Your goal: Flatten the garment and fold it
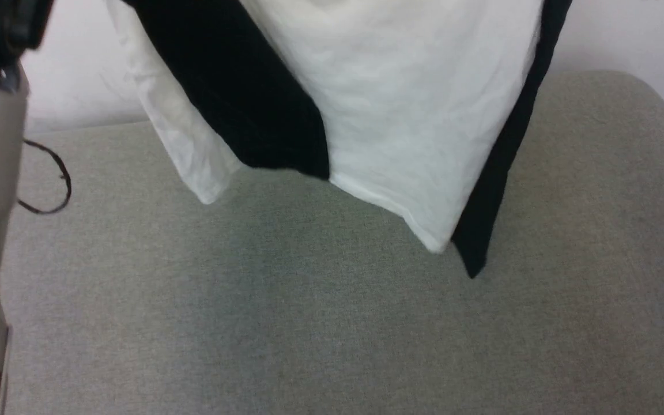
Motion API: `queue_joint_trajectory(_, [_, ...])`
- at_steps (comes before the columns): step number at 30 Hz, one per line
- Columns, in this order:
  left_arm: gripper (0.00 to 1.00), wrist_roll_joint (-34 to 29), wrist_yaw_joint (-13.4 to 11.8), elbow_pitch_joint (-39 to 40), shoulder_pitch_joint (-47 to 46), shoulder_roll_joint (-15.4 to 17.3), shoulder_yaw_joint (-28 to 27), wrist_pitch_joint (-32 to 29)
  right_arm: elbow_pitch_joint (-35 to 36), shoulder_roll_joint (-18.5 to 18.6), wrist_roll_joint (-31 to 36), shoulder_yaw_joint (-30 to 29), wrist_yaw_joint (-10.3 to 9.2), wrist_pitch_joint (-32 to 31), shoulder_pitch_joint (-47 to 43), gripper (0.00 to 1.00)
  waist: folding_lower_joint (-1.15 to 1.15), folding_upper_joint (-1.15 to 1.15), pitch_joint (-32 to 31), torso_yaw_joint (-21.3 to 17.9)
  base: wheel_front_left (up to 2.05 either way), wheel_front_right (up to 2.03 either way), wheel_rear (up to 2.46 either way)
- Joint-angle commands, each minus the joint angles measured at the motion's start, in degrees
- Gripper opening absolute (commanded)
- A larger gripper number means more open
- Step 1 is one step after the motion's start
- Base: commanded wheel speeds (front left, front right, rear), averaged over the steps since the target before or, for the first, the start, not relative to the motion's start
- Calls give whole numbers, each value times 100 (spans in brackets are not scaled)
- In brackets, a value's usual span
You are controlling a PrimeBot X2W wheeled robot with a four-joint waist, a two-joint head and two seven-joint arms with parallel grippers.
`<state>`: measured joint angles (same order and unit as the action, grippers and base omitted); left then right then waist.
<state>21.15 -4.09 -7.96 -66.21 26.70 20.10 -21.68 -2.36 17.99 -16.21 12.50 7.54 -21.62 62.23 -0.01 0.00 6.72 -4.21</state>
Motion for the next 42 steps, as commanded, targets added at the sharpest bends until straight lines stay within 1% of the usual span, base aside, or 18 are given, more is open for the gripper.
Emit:
queue_joint_trajectory(1, [0, -26, 23, -155, -216, -3, 0, -34, -214, -31, 13, 22, -5, -28, 243, 0, 1, 0, 163, -75, 0, 0, 0])
queue_joint_trajectory(5, [0, -154, 8, -552, -768, -10, 9, -53, -803, -81, 121, 78, -5, -55, 869, 0, 1, 0, 541, -119, 0, 0, 0])
queue_joint_trajectory(8, [0, -313, -79, -769, -1218, -41, 10, 41, -1191, -137, 208, 44, -5, -55, 1312, 0, 1, 0, 961, -88, 0, 0, 0])
queue_joint_trajectory(13, [0, -626, -219, -1060, -1993, -139, 46, 456, -1724, -93, 546, 50, -5, 185, 2178, 0, 1, 0, 1646, 42, 0, 0, 0])
queue_joint_trajectory(19, [0, -749, -386, -1496, -2813, -369, -16, 971, -2292, -102, 899, 32, -5, 635, 3161, 0, 1, 0, 2220, 169, 0, 0, 0])
queue_joint_trajectory(22, [0, -760, -457, -1637, -3137, -471, -74, 1299, -2486, -56, 1016, 58, -5, 839, 3502, 0, 1, 0, 2487, 225, 0, 0, 0])
queue_joint_trajectory(26, [0, -749, -448, -1772, -3270, -490, -119, 1779, -2650, 71, 1041, 202, -5, 1060, 3646, 0, 1, 0, 2811, 299, 0, 0, 0])
queue_joint_trajectory(29, [0, -699, -359, -1772, -3133, -499, -96, 2096, -2709, 204, 964, 256, -5, 1211, 3610, 0, 1, 0, 3046, 363, 0, 0, 0])
queue_joint_trajectory(34, [0, -558, -231, -1545, -2842, -423, -121, 2364, -2570, 415, 753, 416, -5, 1411, 3439, 0, 1, 0, 3315, 410, 0, 0, 0])
queue_joint_trajectory(38, [0, -438, -142, -1190, -2429, -360, -104, 2470, -2299, 505, 452, 506, -5, 1594, 3091, 0, 1, 0, 3216, 423, 0, 0, 0])
queue_joint_trajectory(42, [0, -260, -103, -612, -1758, -287, -76, 2392, -1755, 577, 116, 541, -5, 1631, 2459, 0, 1, 0, 2933, 428, 0, 0, 0])
